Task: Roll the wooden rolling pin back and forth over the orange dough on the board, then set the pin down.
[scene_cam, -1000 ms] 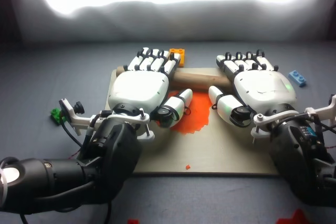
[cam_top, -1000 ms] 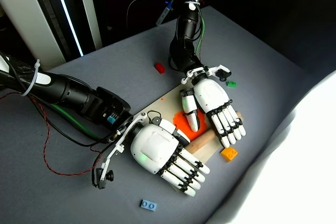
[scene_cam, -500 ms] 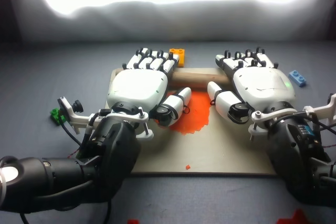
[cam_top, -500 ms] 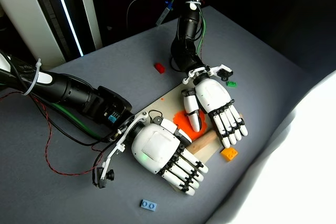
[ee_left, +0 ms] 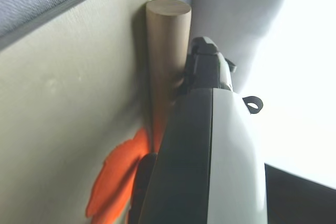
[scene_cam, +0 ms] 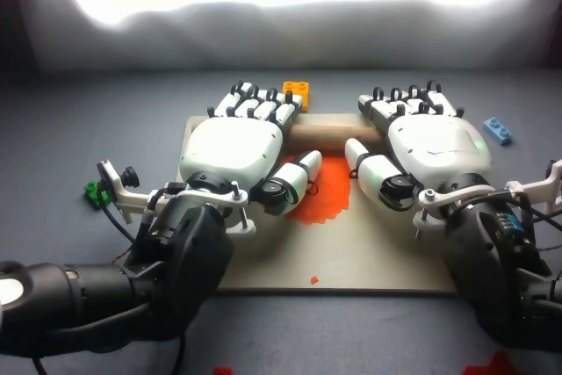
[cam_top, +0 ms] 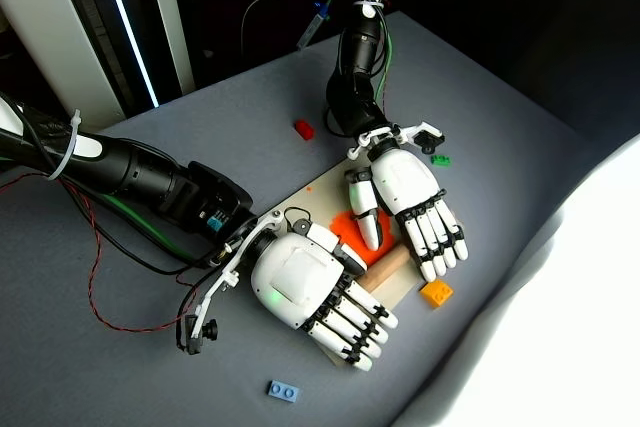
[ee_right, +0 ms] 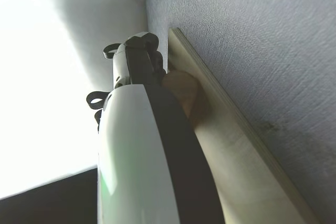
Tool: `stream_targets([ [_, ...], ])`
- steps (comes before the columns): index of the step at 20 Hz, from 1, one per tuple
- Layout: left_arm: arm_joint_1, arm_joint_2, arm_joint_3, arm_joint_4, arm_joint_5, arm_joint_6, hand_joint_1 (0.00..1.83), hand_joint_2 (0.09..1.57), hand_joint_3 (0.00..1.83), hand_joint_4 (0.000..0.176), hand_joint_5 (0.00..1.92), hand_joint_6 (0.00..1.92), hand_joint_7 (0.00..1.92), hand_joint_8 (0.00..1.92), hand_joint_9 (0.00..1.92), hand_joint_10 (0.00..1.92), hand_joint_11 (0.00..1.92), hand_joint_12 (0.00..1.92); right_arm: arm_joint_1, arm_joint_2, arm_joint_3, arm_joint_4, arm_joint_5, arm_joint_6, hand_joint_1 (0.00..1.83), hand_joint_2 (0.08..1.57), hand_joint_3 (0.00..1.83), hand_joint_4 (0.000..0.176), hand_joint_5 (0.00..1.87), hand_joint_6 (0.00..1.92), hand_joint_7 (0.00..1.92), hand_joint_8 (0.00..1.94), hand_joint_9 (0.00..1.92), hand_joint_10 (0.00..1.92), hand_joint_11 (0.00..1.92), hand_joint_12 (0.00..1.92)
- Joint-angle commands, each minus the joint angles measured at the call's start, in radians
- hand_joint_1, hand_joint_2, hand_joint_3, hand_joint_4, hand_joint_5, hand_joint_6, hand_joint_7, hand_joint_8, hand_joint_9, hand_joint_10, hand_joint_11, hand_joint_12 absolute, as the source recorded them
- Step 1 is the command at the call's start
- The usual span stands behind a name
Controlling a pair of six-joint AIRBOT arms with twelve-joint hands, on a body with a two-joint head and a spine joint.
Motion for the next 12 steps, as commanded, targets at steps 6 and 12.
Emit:
stream_targets([
  [6,0.006,0.024,-0.012,0.051,-0.081,0.013,0.00,1.55,0.00,0.000,0.23,0.00,0.24,0.00,0.17,0.01,0.00,0.19,-0.017,0.011,-0.025,-0.059,0.119,0.001,0.00,1.57,0.08,0.000,0.37,0.01,0.40,0.01,0.32,0.01,0.00,0.66],
  [12,0.005,0.044,-0.043,0.050,-0.055,0.038,0.00,1.56,0.00,0.000,0.25,0.00,0.25,0.00,0.18,0.00,0.00,0.23,-0.034,0.020,-0.047,-0.059,0.138,-0.011,0.00,1.57,0.07,0.000,0.37,0.01,0.39,0.00,0.30,0.00,0.00,0.57],
])
